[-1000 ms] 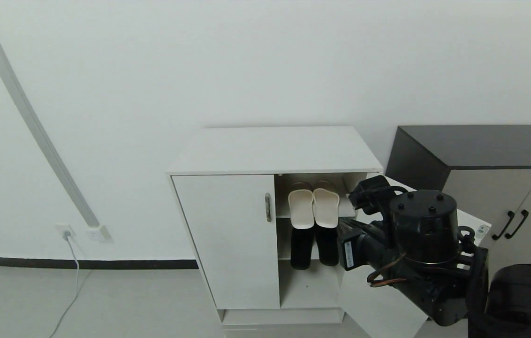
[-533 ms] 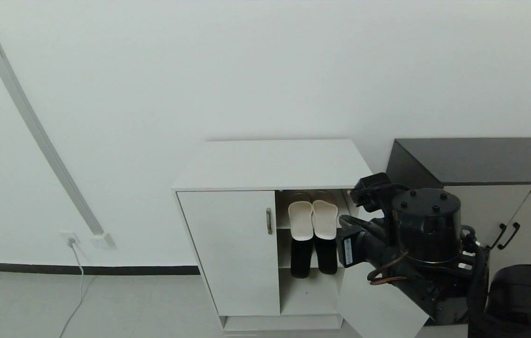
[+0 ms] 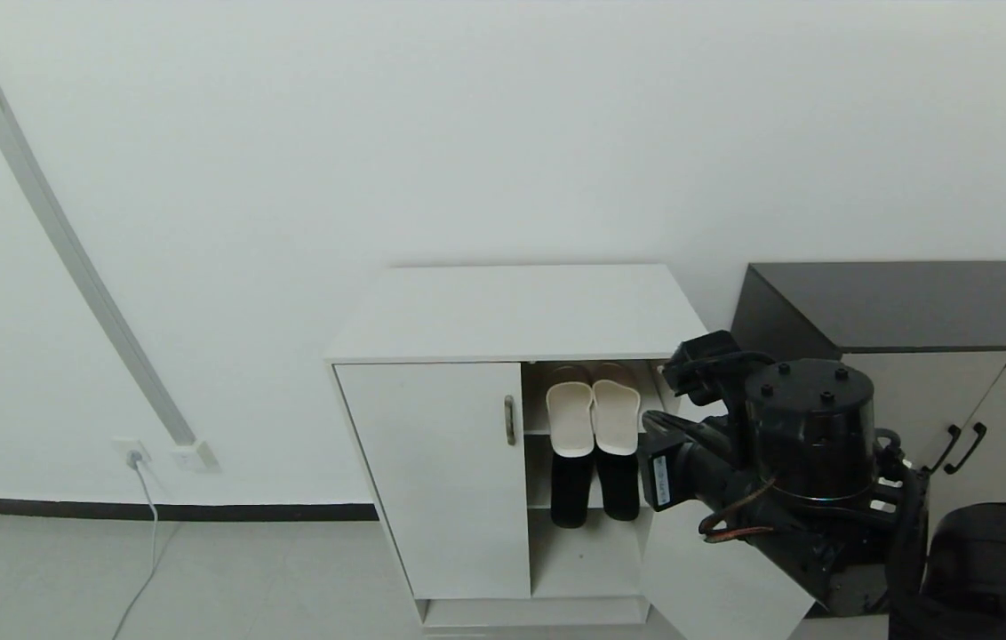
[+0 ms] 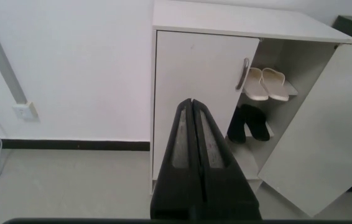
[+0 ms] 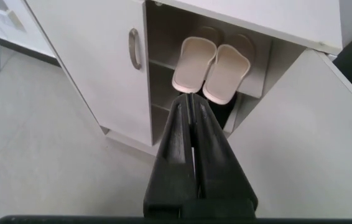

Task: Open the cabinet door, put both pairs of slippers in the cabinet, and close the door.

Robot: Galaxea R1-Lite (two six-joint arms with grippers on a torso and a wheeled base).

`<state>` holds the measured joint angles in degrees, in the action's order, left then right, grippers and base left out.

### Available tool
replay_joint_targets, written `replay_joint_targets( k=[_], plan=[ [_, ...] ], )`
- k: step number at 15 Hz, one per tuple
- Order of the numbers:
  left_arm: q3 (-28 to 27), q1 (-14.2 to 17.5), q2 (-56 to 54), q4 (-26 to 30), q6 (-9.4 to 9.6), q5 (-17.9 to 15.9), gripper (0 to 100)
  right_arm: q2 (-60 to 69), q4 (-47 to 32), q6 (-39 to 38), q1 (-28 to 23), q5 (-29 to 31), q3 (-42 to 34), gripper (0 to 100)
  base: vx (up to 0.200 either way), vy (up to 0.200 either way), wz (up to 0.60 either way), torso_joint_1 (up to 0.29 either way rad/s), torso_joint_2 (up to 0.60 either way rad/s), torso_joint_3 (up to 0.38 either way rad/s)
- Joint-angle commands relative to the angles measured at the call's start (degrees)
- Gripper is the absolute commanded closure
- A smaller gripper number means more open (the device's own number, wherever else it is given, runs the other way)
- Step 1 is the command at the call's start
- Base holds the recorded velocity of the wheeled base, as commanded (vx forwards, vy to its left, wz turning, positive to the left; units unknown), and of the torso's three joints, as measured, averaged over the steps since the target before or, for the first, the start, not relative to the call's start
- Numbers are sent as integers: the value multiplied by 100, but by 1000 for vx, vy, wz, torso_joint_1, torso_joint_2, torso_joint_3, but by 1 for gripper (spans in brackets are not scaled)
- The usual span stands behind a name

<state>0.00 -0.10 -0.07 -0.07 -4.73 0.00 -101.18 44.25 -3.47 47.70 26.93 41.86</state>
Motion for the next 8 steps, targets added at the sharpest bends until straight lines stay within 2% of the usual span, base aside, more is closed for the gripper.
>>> replay_joint_targets(
  k=[1, 7, 8],
  plan=[
    [0, 1, 7, -1, -2, 0, 100, 37, 13, 5, 2, -3, -3, 100, 0, 0, -600, 2, -7, 7],
    [0, 1, 7, -1, -2, 0, 100, 46, 5, 5, -50, -3, -3, 100, 0, 0, -600, 4, -1, 4],
    [0, 1, 7, -1, -2, 0, 100, 37, 5, 13, -77, -3, -3, 100, 0, 0, 0, 0, 0, 0]
  ],
)
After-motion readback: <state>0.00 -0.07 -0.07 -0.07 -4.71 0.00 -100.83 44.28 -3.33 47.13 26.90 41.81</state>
